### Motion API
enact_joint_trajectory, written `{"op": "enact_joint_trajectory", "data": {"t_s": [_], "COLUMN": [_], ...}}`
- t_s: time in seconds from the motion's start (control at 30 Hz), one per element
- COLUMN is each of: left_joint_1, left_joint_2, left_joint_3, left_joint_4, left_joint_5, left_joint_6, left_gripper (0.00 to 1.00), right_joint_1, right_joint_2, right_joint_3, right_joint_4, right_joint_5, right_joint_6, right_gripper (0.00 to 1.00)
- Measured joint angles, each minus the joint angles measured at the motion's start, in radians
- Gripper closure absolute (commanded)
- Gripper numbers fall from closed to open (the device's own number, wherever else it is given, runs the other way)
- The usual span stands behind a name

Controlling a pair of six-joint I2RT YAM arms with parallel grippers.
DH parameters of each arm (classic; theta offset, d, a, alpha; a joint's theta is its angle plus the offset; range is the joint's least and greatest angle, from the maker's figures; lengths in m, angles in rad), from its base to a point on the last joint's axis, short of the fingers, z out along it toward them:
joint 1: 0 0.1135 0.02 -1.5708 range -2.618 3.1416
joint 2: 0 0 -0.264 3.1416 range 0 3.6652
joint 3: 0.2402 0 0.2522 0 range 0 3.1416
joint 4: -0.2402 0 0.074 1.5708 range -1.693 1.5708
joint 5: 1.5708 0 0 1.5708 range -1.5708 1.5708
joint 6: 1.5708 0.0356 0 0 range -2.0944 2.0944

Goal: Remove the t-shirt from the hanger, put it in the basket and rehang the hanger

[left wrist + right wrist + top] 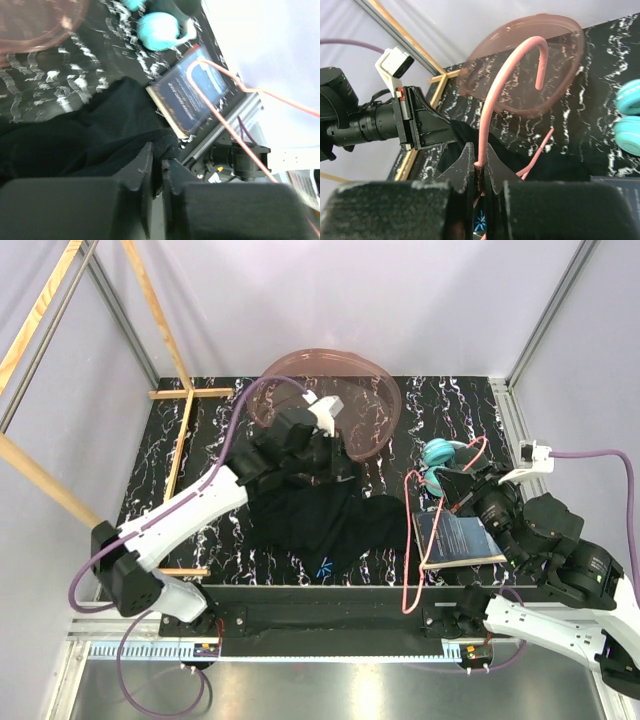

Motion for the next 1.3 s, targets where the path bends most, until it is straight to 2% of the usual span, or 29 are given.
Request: {"op": "enact_joint_trajectory", "data": {"t_s": [0.13, 0.27, 0.43, 0.57, 0.7, 0.8, 0.93, 1.03, 1.13, 1.3], "left_joint_1": [-0.023, -0.02, -0.019, -0.019, -0.034, -0.08, -0.194, -0.295, -0.391, -0.536], "left_joint_2": [0.031, -0.06, -0.315, -0.529, -0.647, -0.66, -0.619, -0.562, -0.501, -0.428], "left_joint_3": [0.009, -0.031, -0.121, -0.25, -0.394, -0.46, -0.503, -0.5, -0.485, -0.474], "left_joint_4": [0.011, 0.022, 0.025, 0.129, 0.281, 0.373, 0.506, 0.588, 0.604, 0.599], "left_joint_5": [0.006, -0.008, 0.014, 0.107, 0.18, 0.192, 0.183, 0.158, 0.095, -0.07], "left_joint_6": [0.013, 0.031, 0.029, -0.044, -0.163, -0.245, -0.339, -0.369, -0.373, -0.377], "left_gripper": [0.22, 0.15, 0.19, 0.26, 0.28, 0.28, 0.29, 0.35, 0.44, 0.46], "right_joint_1": [0.0, 0.0, 0.0, 0.0, 0.0, 0.0, 0.0, 0.0, 0.0, 0.0], "right_joint_2": [-0.014, -0.018, -0.02, -0.013, 0.03, 0.089, 0.185, 0.245, 0.278, 0.303], "right_joint_3": [0.0, -0.005, -0.041, -0.069, -0.097, -0.115, -0.136, -0.148, -0.156, -0.149], "right_joint_4": [-0.039, -0.038, -0.013, 0.058, 0.175, 0.264, 0.397, 0.476, 0.553, 0.623], "right_joint_5": [0.005, -0.047, -0.173, -0.311, -0.448, -0.51, -0.563, -0.567, -0.547, -0.472], "right_joint_6": [-0.006, -0.06, -0.16, -0.235, -0.299, -0.329, -0.361, -0.374, -0.386, -0.398], "right_gripper": [1.0, 1.0, 1.0, 1.0, 1.0, 1.0, 1.0, 1.0, 1.0, 1.0]}}
